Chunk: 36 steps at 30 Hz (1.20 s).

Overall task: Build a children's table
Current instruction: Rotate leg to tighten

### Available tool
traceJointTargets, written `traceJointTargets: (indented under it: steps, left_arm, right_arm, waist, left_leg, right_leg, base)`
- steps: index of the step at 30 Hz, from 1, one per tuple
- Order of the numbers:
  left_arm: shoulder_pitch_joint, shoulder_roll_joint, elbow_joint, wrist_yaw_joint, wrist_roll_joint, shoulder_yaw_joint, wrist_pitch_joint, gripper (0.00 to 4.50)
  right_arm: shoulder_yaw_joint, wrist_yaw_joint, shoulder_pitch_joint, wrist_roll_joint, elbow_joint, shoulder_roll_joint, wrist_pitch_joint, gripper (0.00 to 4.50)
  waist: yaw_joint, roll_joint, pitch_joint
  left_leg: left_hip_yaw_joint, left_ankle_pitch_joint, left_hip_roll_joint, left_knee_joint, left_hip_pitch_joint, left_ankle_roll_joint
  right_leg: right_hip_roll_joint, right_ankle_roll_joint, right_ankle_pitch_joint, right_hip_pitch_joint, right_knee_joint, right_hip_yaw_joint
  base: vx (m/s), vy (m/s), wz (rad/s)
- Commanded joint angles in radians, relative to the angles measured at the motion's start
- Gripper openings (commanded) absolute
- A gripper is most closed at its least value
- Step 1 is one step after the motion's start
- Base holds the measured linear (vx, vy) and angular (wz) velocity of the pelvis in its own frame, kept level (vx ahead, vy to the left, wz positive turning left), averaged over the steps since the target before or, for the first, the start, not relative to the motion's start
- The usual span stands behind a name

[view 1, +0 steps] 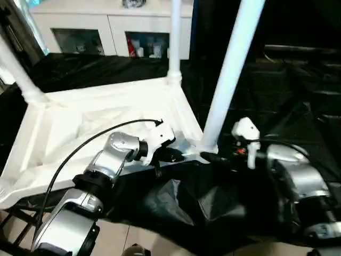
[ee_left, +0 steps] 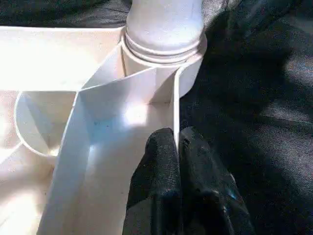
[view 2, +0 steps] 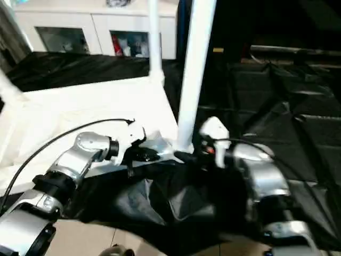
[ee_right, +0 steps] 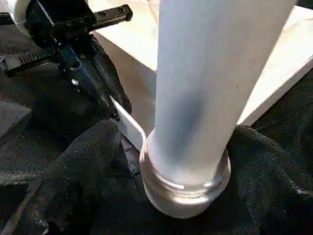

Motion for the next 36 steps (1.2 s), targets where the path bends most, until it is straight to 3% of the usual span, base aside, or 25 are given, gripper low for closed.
traceJointTargets:
  steps: [1, 10, 11, 15, 22, 23, 27, 28, 30, 31, 36]
  left_arm:
    - [-0.013, -0.005, -0.024, 0.021, -0.011, 0.019, -0.023, 0.00]
    - [0.003, 0.003, -0.040, 0.001, -0.020, 0.011, -0.033, 0.00]
    - [0.007, 0.004, -0.048, -0.009, -0.023, 0.010, -0.032, 0.00]
    - [0.021, 0.008, -0.064, -0.023, -0.027, 0.005, -0.028, 0.00]
    - [0.030, 0.018, -0.075, -0.036, -0.028, -0.002, -0.026, 0.00]
    - [0.032, 0.019, -0.077, -0.036, -0.028, -0.002, -0.025, 0.00]
    - [0.033, 0.025, -0.077, -0.037, -0.028, -0.003, -0.024, 0.00]
    - [0.033, 0.028, -0.077, -0.039, -0.027, -0.004, -0.025, 0.00]
    - [0.034, 0.030, -0.076, -0.040, -0.027, -0.005, -0.025, 0.00]
    - [0.034, 0.032, -0.075, -0.041, -0.027, -0.004, -0.026, 0.00]
    - [0.034, 0.037, -0.072, -0.035, -0.025, -0.001, -0.022, 0.00]
  right_arm:
    - [0.008, 0.037, 0.010, 0.020, -0.021, -0.013, 0.007, 3.82]
    - [0.003, 0.003, 0.022, 0.031, -0.047, -0.005, -0.001, 3.82]
    - [0.004, -0.012, 0.016, 0.028, -0.041, 0.007, -0.010, 3.82]
    - [0.009, -0.084, -0.026, 0.015, 0.016, 0.059, -0.043, 3.82]
    - [0.020, -0.121, -0.056, -0.006, 0.072, 0.081, -0.046, 3.82]
    - [0.020, -0.119, -0.057, -0.007, 0.075, 0.083, -0.048, 3.56]
    - [0.025, -0.110, -0.062, 0.002, 0.091, 0.086, -0.062, 3.46]
    - [0.027, -0.105, -0.062, 0.008, 0.093, 0.087, -0.059, 3.15]
    - [0.027, -0.109, -0.061, 0.011, 0.095, 0.089, -0.062, 3.08]
    - [0.026, -0.110, -0.060, 0.014, 0.095, 0.091, -0.062, 3.06]
    - [0.026, -0.116, -0.053, 0.010, 0.104, 0.107, -0.067, 2.62]
  waist:
    - [-0.003, -0.018, -0.070]
    - [-0.006, -0.022, -0.069]
    - [-0.006, -0.019, -0.070]
    - [-0.015, -0.017, -0.071]
    - [-0.013, -0.015, -0.073]
    - [-0.013, -0.014, -0.073]
    - [-0.015, -0.011, -0.072]
    - [-0.015, -0.010, -0.072]
    - [-0.015, -0.011, -0.073]
    - [-0.014, -0.006, -0.073]
    - [-0.014, -0.009, -0.073]
  left_leg:
    - [-0.012, -0.220, 0.023, -0.064, 0.020, 0.062]
    - [-0.013, -0.217, 0.023, -0.065, 0.017, 0.066]
    - [-0.013, -0.216, 0.024, -0.066, 0.018, 0.063]
    - [-0.013, -0.213, 0.023, -0.066, 0.017, 0.058]
    - [-0.011, -0.184, 0.022, -0.064, 0.016, 0.061]
    - [-0.011, -0.189, 0.022, -0.063, 0.015, 0.062]
    - [-0.012, -0.212, 0.023, -0.065, 0.017, 0.053]
    - [-0.012, -0.214, 0.023, -0.066, 0.018, 0.052]
    - [-0.012, -0.212, 0.024, -0.065, 0.018, 0.053]
    - [-0.012, -0.210, 0.023, -0.065, 0.019, 0.052]
    - [-0.012, -0.211, 0.024, -0.065, 0.019, 0.053]
  right_leg:
    - [-0.050, -0.230, -0.180, 0.047, -0.073, 0.035]
    - [-0.050, -0.217, -0.211, 0.046, -0.076, 0.033]
    - [-0.051, -0.218, -0.210, 0.045, -0.075, 0.033]
    - [-0.049, -0.228, -0.183, 0.043, -0.072, 0.033]
    - [-0.047, -0.243, -0.112, 0.046, -0.064, 0.034]
    - [-0.047, -0.244, -0.116, 0.047, -0.064, 0.033]
    - [-0.048, -0.241, -0.143, 0.047, -0.068, 0.034]
    - [-0.048, -0.241, -0.143, 0.047, -0.068, 0.033]
    - [-0.047, -0.242, -0.134, 0.047, -0.067, 0.034]
    - [-0.047, -0.243, -0.131, 0.047, -0.066, 0.034]
    - [-0.047, -0.248, -0.125, 0.047, -0.066, 0.033]
  base:
    - [0.000, 0.000, 0.00]
    - [0.000, 0.000, 0.00]
    - [0.000, 0.000, 0.00]
    - [0.000, 0.000, 0.00]
    - [0.000, 0.000, 0.00]
    - [0.000, 0.000, 0.00]
    - [0.000, 0.000, 0.00]
    - [0.000, 0.000, 0.00]
    - [0.000, 0.000, 0.00]
    - [0.000, 0.000, 0.00]
    - [0.000, 0.000, 0.00]
